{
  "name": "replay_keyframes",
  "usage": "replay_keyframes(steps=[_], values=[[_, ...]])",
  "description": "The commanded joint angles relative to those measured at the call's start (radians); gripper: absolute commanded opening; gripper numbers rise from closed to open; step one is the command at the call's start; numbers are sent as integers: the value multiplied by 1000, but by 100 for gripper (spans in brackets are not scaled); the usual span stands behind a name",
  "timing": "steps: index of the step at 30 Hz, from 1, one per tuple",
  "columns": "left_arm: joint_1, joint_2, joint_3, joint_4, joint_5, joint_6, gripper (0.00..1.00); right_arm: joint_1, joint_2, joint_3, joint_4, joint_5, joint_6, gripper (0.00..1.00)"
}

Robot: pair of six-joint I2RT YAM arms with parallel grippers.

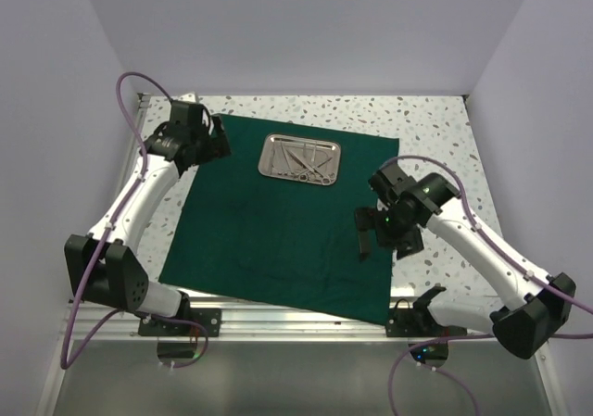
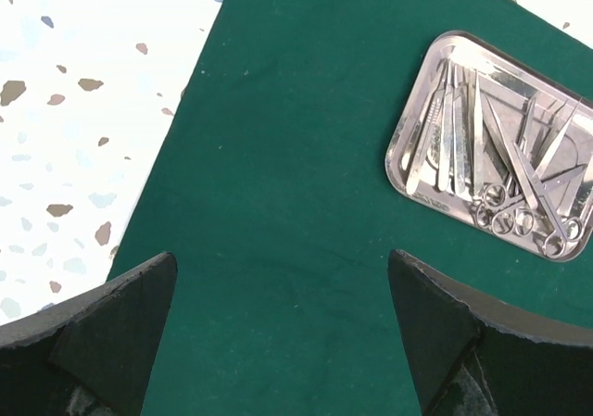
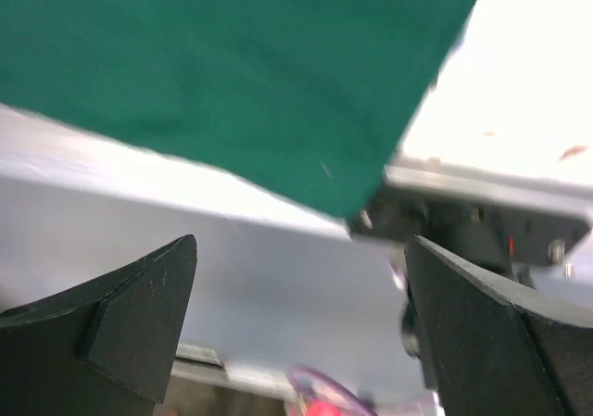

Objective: Open and lay out the surgical kit
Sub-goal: Open the surgical kit at the center of the board.

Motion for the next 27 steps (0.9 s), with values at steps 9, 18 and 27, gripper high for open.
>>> replay_keyframes(steps=[9,18,27], values=[[119,175,95,206,232,55,99,-279,310,324,308,23,45,98],[201,370,195,219,239,129,95,-504,723,663,333,117,43,96],[271,504,196,235,237,137,89,-537,1048,889,327,258,3,89]])
